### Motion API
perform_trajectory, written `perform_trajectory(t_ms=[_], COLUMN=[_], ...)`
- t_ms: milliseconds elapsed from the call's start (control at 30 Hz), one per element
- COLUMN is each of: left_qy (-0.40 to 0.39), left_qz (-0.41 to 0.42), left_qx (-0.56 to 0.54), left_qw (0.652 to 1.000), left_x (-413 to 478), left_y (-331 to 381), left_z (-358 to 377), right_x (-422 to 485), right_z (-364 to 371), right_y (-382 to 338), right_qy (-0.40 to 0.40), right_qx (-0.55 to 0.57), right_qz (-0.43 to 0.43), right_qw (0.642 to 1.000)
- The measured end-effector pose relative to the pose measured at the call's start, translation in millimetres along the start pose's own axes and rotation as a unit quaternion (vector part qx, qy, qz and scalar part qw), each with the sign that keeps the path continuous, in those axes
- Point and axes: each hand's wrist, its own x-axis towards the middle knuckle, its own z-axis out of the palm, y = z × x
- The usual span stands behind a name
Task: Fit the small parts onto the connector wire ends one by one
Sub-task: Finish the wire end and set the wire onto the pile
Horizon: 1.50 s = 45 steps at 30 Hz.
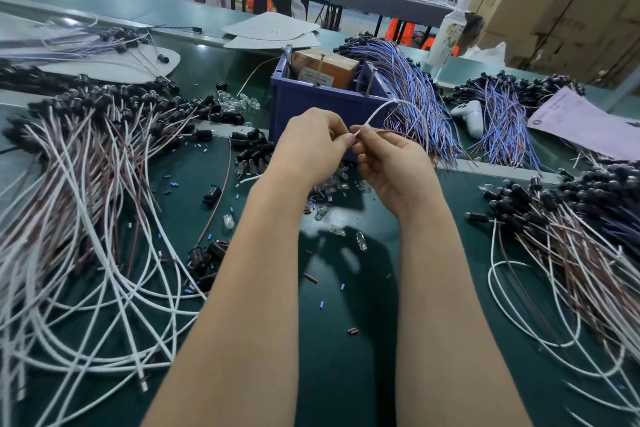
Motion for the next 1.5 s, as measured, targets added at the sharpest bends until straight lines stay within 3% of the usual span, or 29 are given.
perform_trajectory(t_ms=[100, 267, 533, 733, 967, 1033, 1133, 1267, 1500], left_qy=[-0.01, -0.011, -0.013, -0.043, -0.047, -0.028, 0.03, 0.059, 0.048], left_qz=[0.007, -0.014, -0.009, -0.011, -0.025, -0.025, -0.02, 0.008, 0.031], left_qx=[0.011, 0.019, 0.02, 0.012, -0.006, -0.028, -0.063, -0.048, -0.017], left_qw=[1.0, 1.0, 1.0, 0.999, 0.999, 0.999, 0.997, 0.997, 0.998], left_x=[0.2, 1.4, 0.8, 0.5, 1.2, 1.1, 2.3, 0.3, 1.5], left_y=[0.4, -4.6, -1.5, -0.5, -11.3, -11.9, -9.6, -3.7, -4.5], left_z=[1.8, 1.1, 4.5, 1.1, -16.0, -16.4, -13.5, -5.9, 1.4], right_x=[-0.4, 1.4, 2.2, 7.1, 9.2, 9.2, 4.7, -0.3, 1.2], right_z=[-0.4, -1.6, 0.2, -8.0, -24.3, -23.5, -15.2, -1.7, 6.3], right_y=[1.6, 0.8, 4.2, 2.4, -4.5, -4.2, -0.1, -0.1, 3.4], right_qy=[-0.004, 0.06, 0.015, 0.143, 0.281, 0.25, 0.111, -0.025, 0.017], right_qx=[-0.014, -0.034, -0.063, -0.008, 0.128, 0.121, 0.013, -0.028, 0.01], right_qz=[-0.011, -0.035, -0.024, -0.086, -0.085, -0.054, 0.008, 0.016, -0.016], right_qw=[1.0, 0.997, 0.998, 0.986, 0.947, 0.959, 0.994, 0.999, 1.0])
